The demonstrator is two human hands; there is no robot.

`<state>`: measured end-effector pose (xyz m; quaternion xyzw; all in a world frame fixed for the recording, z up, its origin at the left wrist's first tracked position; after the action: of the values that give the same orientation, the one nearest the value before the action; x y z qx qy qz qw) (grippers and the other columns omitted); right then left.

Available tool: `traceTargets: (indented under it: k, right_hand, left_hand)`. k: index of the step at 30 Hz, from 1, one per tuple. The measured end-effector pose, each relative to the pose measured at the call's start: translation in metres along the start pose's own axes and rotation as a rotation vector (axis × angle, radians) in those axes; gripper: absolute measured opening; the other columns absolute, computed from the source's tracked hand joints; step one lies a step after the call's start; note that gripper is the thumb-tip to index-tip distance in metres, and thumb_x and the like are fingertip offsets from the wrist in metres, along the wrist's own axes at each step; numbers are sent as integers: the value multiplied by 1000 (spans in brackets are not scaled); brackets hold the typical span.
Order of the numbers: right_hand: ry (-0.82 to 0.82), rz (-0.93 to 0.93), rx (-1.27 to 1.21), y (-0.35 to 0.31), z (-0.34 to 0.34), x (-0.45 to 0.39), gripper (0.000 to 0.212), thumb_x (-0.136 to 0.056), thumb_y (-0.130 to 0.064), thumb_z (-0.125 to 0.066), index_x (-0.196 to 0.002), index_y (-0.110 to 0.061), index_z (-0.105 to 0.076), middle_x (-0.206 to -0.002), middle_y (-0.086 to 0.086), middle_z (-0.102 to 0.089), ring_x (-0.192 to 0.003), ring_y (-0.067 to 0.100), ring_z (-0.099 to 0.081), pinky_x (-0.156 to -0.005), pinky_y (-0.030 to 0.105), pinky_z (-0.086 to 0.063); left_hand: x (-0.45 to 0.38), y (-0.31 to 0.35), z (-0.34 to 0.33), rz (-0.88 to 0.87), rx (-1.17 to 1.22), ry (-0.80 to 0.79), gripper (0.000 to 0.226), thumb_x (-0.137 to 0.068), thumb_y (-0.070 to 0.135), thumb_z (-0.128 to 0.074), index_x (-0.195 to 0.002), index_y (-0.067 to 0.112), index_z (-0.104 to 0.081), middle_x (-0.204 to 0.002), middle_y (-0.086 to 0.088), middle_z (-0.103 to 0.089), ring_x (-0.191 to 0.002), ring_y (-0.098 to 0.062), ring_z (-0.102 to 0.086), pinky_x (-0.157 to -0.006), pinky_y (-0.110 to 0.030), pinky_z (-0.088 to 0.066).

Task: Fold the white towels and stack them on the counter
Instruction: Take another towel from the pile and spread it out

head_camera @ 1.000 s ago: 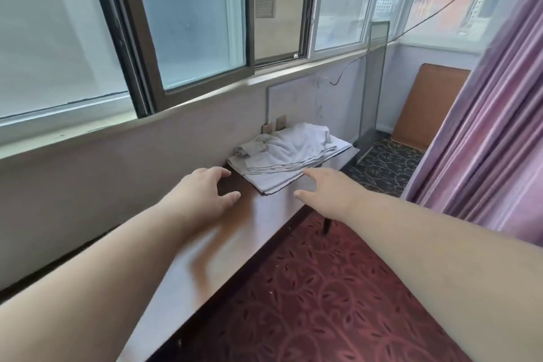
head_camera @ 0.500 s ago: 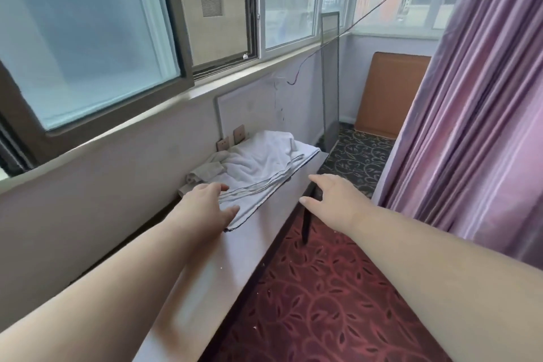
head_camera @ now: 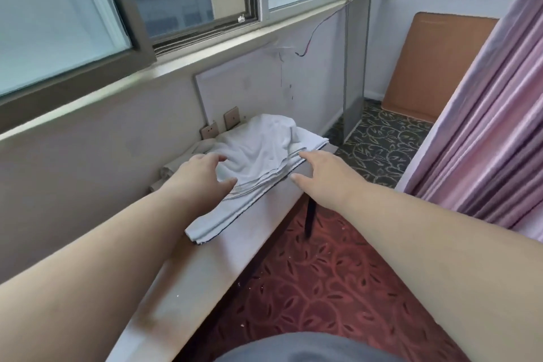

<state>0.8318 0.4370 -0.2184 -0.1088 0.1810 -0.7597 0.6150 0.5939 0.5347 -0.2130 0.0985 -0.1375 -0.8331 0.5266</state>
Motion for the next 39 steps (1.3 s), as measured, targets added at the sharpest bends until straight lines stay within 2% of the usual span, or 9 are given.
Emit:
traceTargets:
  k: [9,15,18,22,25,29,32,39]
  right_hand:
    - [-187,138,-61,46,-5,-121,66,-90,-49,-58,-147,-20,-43,-150,1,-45,-139,21,-38,-113,37,-33]
    - [-266,263,-25,40,-49,-198,63,-94,-45,-57,-148,-16,-40,-152,5,-41,-143,20,-29,-114,30,-20]
    - [-289,268,21,33,-70,-243,63,-96,-47,-54,-150,-20,-36,-157,8,-31,-147,20,-17,-118,32,-13]
    - [-340,213,27,32,-91,-302,66,-95,-51,-53,-151,-23,-33,-160,5,-25,-150,20,-10,-120,38,-15]
    - [-359,181,34,36,-107,-336,66,-95,-52,-52,-152,-24,-33,-160,3,-24,-150,20,-8,-120,41,-17]
    - [-424,155,25,46,-133,-368,65,-95,-52,-51,-151,-27,-32,-161,1,-22,-151,20,-3,-121,40,-14]
    - [-486,180,49,52,-153,-401,64,-96,-51,-51,-151,-27,-31,-161,1,-21,-151,20,-2,-121,42,-14]
    - [-592,286,70,58,-204,-494,61,-98,-47,-48,-151,-24,-31,-160,0,-25,-150,21,-5,-120,39,-15]
  left_hand:
    - [-39,8,-33,329,42,47,63,-86,53,-56,-142,31,-40,-145,0,-43,-130,-20,-43,-106,-39,-38]
    - [-83,-33,-53,467,33,17,63,-87,51,-58,-142,29,-40,-145,-2,-43,-131,-22,-43,-106,-37,-37]
    - [-125,-56,-67,476,45,-15,63,-87,50,-58,-143,28,-39,-146,-2,-42,-130,-21,-43,-105,-37,-38]
    - [-187,-81,-84,435,53,-79,64,-87,48,-58,-144,26,-38,-146,-3,-42,-132,-22,-42,-108,-37,-36]
    - [-231,-95,-97,409,32,-139,63,-88,51,-55,-144,27,-37,-147,0,-42,-133,-21,-40,-109,-41,-36]
    - [-277,-107,-118,423,64,-161,64,-92,52,-50,-147,25,-33,-149,-1,-38,-135,-21,-37,-110,-39,-33]
    - [-310,-113,-135,412,58,-166,62,-95,48,-48,-148,20,-33,-152,-4,-34,-139,-22,-32,-112,-37,-28]
    - [-390,-120,-165,380,-69,-204,52,-99,37,-44,-145,14,-35,-149,-10,-37,-135,-28,-35,-107,-33,-26]
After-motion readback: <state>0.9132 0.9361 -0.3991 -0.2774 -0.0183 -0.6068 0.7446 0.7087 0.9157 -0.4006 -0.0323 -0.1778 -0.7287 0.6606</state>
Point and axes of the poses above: each hand's wrist, its own x-axis away from the middle knuckle, its own z-axis out of the back of the hand, y = z × x, the point moved 3 cm from there along -x, towards the middle knuckle
